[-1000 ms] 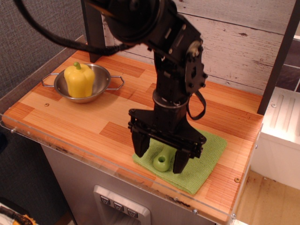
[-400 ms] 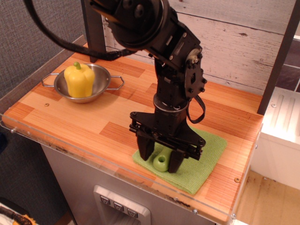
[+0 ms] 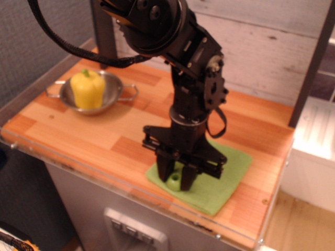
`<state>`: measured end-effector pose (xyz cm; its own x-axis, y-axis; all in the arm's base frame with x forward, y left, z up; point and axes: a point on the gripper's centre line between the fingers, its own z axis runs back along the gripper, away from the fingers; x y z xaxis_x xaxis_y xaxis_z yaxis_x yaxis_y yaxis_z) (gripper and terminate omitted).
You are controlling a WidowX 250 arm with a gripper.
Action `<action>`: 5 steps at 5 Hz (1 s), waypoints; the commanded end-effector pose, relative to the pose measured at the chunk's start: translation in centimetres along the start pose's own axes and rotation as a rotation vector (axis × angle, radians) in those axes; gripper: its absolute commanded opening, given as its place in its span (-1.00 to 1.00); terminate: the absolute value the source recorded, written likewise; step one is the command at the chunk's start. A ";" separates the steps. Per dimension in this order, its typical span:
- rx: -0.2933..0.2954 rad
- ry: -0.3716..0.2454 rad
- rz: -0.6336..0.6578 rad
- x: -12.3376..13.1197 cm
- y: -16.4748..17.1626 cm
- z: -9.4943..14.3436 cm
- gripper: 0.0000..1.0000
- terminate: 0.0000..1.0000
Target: Pick up the green spatula and place it on the right of the pot
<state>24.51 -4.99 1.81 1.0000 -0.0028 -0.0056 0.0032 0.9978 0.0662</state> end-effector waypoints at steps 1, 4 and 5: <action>-0.059 -0.146 0.051 1.9 3.9 5.6 -1.00 -1.00; -0.023 -0.089 0.052 7.5 8.6 5.7 -1.00 -1.00; 0.022 -0.070 -0.005 9.3 7.7 3.6 -1.00 -1.00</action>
<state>33.50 2.11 4.35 0.9998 -0.0109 0.0148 0.0096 0.9963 0.0852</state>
